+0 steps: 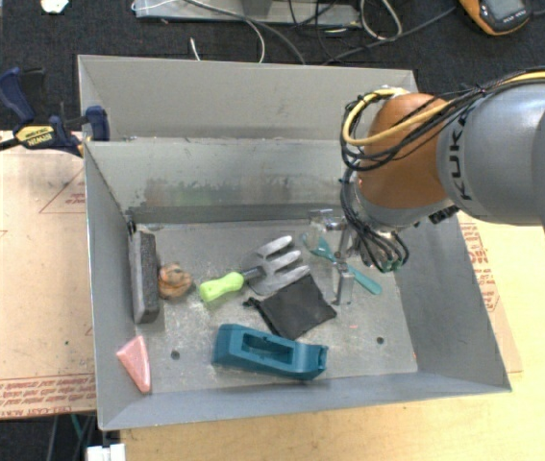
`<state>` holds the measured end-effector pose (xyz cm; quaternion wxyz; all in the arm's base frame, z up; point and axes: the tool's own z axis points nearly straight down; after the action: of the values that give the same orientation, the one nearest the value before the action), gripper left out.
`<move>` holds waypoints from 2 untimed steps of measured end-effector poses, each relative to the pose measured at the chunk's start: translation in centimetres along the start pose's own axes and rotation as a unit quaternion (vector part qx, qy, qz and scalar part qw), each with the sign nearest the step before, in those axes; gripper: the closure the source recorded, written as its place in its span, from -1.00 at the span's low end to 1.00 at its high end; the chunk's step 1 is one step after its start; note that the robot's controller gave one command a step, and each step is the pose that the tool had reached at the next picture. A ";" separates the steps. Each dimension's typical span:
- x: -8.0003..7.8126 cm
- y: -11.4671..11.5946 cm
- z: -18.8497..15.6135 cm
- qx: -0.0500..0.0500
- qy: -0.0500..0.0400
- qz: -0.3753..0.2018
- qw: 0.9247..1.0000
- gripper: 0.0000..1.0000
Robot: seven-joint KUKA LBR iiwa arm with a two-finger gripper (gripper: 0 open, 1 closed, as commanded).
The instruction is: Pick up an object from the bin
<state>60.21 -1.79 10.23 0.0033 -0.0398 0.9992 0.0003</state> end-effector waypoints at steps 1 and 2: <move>2.4 2.7 3.0 0.000 -0.002 0.060 0.998 -1.00; 1.5 3.8 3.1 0.000 -0.006 0.015 1.000 1.00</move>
Offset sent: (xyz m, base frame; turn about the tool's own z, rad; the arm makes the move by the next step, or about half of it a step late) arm -0.0188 0.0364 -0.0323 0.0296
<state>58.45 1.91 7.11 0.0092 -0.0251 0.9996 0.0001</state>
